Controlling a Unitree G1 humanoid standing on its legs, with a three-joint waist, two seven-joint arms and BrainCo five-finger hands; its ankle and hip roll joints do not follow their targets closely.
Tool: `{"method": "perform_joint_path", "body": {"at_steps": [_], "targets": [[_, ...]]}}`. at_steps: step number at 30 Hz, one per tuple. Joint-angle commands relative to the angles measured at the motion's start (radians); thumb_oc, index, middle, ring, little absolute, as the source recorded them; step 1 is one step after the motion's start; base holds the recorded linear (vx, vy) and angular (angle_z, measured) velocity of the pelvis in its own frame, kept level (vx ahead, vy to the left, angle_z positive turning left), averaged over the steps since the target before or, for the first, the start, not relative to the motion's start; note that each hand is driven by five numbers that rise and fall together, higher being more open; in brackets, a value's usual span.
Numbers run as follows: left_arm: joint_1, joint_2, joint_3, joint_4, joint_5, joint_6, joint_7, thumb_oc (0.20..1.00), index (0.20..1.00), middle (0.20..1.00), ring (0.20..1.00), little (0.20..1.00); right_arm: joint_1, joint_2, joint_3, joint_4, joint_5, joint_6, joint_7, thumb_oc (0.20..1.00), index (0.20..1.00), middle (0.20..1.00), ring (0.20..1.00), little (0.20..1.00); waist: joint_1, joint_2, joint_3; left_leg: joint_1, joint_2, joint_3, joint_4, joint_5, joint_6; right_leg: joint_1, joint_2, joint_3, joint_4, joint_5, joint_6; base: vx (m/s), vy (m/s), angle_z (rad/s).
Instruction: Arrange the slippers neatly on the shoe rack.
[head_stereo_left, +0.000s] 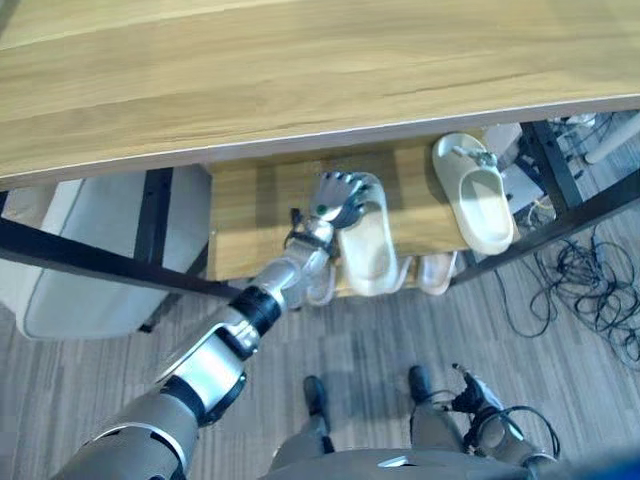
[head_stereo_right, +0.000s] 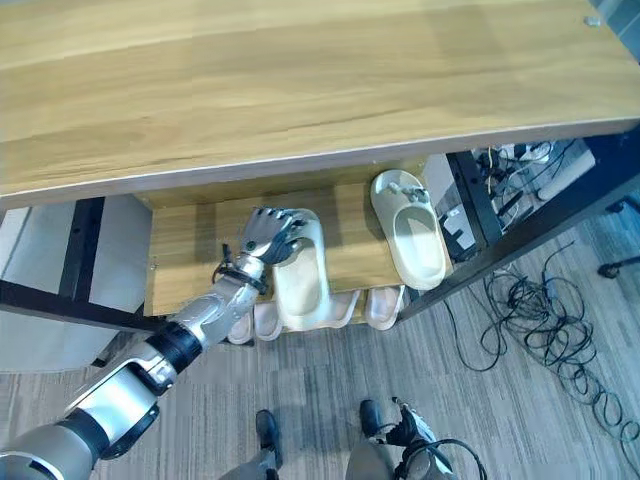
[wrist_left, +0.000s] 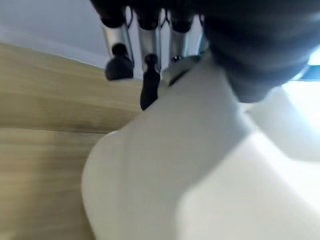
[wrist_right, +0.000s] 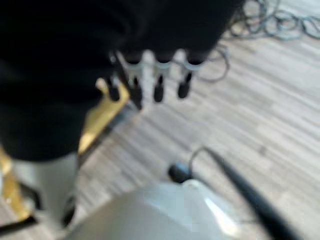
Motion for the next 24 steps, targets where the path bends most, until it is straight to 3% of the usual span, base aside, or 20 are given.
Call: {"method": "perform_joint_path", "body": {"at_steps": [1,11,14,24], "targets": [[-0.091,-0.052,0.004,0.165,-0.041,-0.026,-0.026,0.200,0.200,0.200,0.200,0.200,-0.021,-0.033,0.026,-0.006,0.038,-0.008,-0.024,1.000,1.000,1.000,1.000,1.000,-0.027,-0.020,0.060,-0.026,0.020,-0.055,0.003,-0.003,-0.057,-0.046,-0.051,0.019,-0.124,0.214,0.057,-0.02,-0.021,-0.16],[-0.263,-0.114,0.030,0.400,-0.110,0.049,0.024,0.200,0.200,0.200,0.200,0.200,-0.027,-0.037,0.038,-0.005,0.077,-0.031,-0.043,1.000,1.000,1.000,1.000,1.000,-0.072,-0.021,0.070,-0.062,0.029,-0.033,0.003,0.003,-0.059,-0.126,-0.036,0.054,-0.117,0.233,0.056,-0.01,-0.023,-0.05],[-0.343,-0.086,0.038,0.425,-0.129,0.069,0.042,0.206,0.206,0.206,0.206,0.206,-0.026,-0.045,0.044,-0.010,0.078,-0.040,-0.045,1.000,1.000,1.000,1.000,1.000,-0.082,-0.025,0.070,-0.078,0.035,-0.031,0.003,0.009,-0.062,-0.144,-0.030,0.054,-0.113,0.238,0.055,0.00,-0.032,-0.09],[-0.374,-0.109,0.033,0.436,-0.117,0.086,0.042,0.200,0.200,0.200,0.200,0.200,-0.016,-0.050,0.054,-0.032,0.068,-0.053,-0.052,1.000,1.000,1.000,1.000,1.000,-0.092,-0.021,0.079,-0.095,0.037,-0.035,0.003,0.010,-0.063,-0.163,-0.023,0.054,-0.110,0.240,0.053,0.00,-0.006,-0.05]]}}
